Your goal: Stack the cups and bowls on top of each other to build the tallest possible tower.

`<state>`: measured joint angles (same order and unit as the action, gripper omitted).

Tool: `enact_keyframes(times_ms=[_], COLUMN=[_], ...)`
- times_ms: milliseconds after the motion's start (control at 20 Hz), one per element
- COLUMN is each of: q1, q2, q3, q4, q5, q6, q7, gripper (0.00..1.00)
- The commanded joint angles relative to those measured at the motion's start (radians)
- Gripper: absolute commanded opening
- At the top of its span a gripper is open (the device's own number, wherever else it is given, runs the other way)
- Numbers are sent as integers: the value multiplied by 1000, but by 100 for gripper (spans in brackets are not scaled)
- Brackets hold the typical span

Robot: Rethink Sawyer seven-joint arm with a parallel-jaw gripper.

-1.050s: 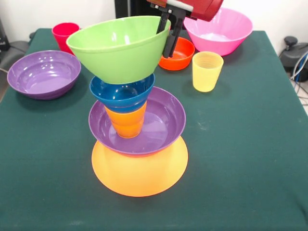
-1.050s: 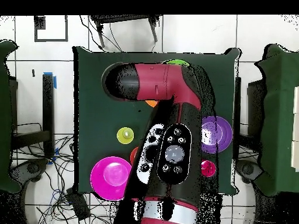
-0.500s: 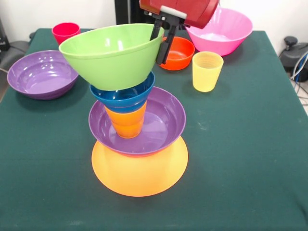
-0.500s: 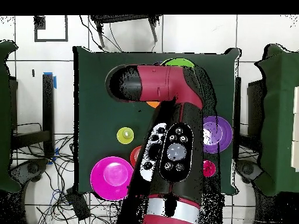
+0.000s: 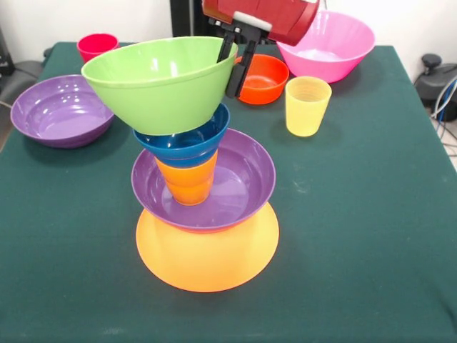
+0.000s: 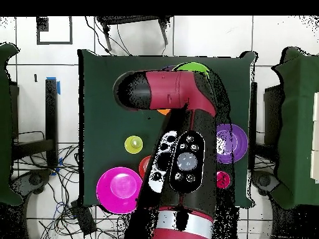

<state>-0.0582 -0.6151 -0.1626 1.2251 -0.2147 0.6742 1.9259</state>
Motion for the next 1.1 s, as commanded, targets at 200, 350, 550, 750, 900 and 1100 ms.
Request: enact_keyframes(times_ms=[200, 350, 550, 750, 900, 1100], q1=[-21, -23, -25, -29, -28, -25], q2=[34, 35, 40, 41, 43, 48], q3=[127, 133, 135, 135, 132, 123], q4=[106, 113, 112, 109, 108, 97], q5=[-50, -47, -55, -66, -73, -86], q6=[-19, -21, -32, -35, -39, -34], q7=[-86, -83, -81, -87, -84, -88], gripper=[0, 0, 0, 0, 0, 0])
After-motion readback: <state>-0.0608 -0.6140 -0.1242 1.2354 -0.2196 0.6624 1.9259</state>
